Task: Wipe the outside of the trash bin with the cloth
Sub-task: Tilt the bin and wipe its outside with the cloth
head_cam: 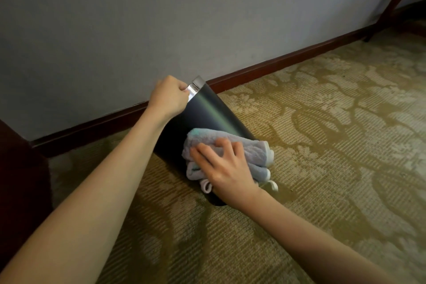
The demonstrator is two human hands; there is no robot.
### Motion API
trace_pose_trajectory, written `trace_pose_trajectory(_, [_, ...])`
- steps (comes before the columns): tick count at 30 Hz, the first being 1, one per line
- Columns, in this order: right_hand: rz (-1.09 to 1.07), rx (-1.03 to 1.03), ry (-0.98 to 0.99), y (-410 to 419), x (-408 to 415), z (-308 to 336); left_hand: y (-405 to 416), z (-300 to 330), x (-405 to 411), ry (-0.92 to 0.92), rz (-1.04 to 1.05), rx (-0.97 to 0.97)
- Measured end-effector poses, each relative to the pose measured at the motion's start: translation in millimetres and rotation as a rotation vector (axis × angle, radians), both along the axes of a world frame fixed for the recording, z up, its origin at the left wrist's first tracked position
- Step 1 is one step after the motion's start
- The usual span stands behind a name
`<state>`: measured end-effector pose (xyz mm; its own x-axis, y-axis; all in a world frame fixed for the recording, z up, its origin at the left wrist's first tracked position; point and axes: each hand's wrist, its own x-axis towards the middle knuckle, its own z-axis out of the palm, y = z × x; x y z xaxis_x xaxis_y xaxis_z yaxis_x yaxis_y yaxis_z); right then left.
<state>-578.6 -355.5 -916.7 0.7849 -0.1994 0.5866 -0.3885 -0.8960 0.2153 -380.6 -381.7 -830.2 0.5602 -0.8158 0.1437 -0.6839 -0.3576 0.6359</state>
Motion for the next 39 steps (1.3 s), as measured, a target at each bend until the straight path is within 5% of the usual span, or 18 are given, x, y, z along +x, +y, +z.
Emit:
trace_pose_trajectory(7, [-0.025, 0.080, 0.097, -4.6, -52.0, -26.0, 11.2, -5.0, 11.5, 0.135, 0.022, -0.014])
trace_pose_trajectory(13, [-0.213, 0.496, 0.027, -20.1, -83.3, -27.1, 17.2, -5.4, 1.4, 0.164, -0.060, -0.056])
trace_pose_trajectory(31, [-0.712, 1.436, -0.796, -44.6, -101.0, -43.5, 48.5, 8.0, -87.2, -0.038, -0.401, -0.052])
trace_pose_trajectory(39, [-0.595, 1.780, -1.175, -49.1, -121.7, -52.4, 44.9, 11.5, -135.6, -0.242, -0.614, 0.088])
